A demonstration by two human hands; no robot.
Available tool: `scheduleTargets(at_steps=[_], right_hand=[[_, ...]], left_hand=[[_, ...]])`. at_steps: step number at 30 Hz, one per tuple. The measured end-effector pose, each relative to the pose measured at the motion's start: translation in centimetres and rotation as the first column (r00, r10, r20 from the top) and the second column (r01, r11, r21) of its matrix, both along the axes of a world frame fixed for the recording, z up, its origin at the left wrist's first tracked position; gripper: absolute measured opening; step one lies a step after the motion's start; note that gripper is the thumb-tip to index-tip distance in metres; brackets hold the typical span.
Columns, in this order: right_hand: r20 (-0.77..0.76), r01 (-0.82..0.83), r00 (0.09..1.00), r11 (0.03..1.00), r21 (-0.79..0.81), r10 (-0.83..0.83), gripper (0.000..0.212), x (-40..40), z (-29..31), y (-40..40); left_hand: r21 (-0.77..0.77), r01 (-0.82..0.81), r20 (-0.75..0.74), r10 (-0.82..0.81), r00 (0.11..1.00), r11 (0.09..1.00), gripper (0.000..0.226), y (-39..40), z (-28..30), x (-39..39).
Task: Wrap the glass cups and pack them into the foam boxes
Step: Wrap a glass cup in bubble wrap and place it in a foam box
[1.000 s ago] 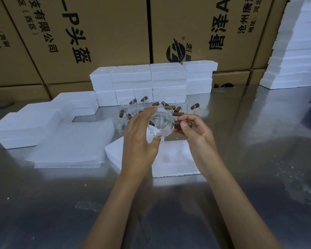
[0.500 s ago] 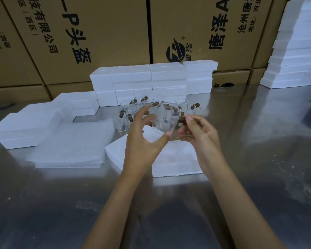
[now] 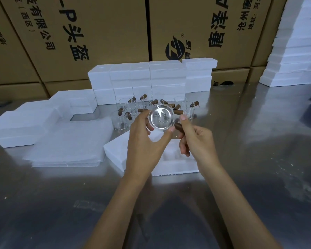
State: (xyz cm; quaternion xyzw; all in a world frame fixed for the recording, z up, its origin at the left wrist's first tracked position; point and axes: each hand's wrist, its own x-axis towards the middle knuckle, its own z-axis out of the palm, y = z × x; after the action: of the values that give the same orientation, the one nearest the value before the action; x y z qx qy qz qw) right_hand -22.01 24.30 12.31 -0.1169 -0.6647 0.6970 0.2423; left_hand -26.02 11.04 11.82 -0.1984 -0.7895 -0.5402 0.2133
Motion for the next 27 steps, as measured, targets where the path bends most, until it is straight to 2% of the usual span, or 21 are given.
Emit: scheduleTargets(at_steps=[4, 6, 8, 10, 12, 14, 17, 21, 24, 27], right_hand=[[-0.003, -0.233, 0.972, 0.970, -0.071, 0.233, 0.047, 0.3, 0.3, 0.1], [-0.030, -0.280, 0.960, 0.950, -0.140, 0.279, 0.040, 0.3, 0.3, 0.3], [-0.040, -0.249, 0.969, 0.953, -0.171, 0.246, 0.033, 0.1, 0.1, 0.4], [-0.041, -0.205, 0.979, 0.961, -0.184, 0.201, 0.027, 0.0, 0.0, 0.4], [-0.041, -0.181, 0.983, 0.960, -0.212, 0.177, 0.025, 0.0, -0.1, 0.4], [-0.037, -0.169, 0.986, 0.958, -0.230, 0.165, 0.024, 0.0, -0.1, 0.5], [-0.041, -0.170, 0.986, 0.959, -0.227, 0.165, 0.023, 0.0, -0.1, 0.5], [-0.048, -0.169, 0.986, 0.959, -0.225, 0.163, 0.022, 0.1, 0.0, 0.3], [-0.044, -0.160, 0.987, 0.959, -0.234, 0.154, 0.022, 0.1, 0.0, 0.3], [-0.055, -0.163, 0.987, 0.955, -0.248, 0.154, 0.022, 0.1, 0.1, 0.3]], left_hand=[[-0.054, 0.084, 0.011, -0.084, 0.996, 0.995, 0.061, -0.5, 0.4, 0.1], [-0.070, 0.149, 0.034, -0.147, 0.989, 0.986, 0.064, -1.5, 0.9, -0.5], [-0.024, 0.046, 0.006, -0.046, 0.999, 0.999, 0.056, -3.2, 1.2, -2.0], [-0.003, -0.196, 0.007, 0.196, 0.981, 0.981, 0.040, -5.6, 1.2, -3.6], [-0.094, -0.394, 0.063, 0.401, 0.914, 0.914, 0.036, -8.4, 0.4, -5.0], [-0.206, -0.496, 0.127, 0.526, 0.841, 0.844, 0.037, -11.1, -0.7, -6.1], [-0.320, -0.524, 0.181, 0.594, 0.784, 0.789, 0.031, -13.1, -1.7, -6.8], [-0.362, -0.545, 0.131, 0.620, 0.773, 0.756, 0.022, -13.2, -1.9, -6.9], [-0.330, -0.565, 0.123, 0.627, 0.769, 0.757, 0.025, -13.2, -1.5, -6.9], [-0.217, -0.576, 0.130, 0.608, 0.784, 0.788, 0.027, -13.0, -0.4, -6.4]])
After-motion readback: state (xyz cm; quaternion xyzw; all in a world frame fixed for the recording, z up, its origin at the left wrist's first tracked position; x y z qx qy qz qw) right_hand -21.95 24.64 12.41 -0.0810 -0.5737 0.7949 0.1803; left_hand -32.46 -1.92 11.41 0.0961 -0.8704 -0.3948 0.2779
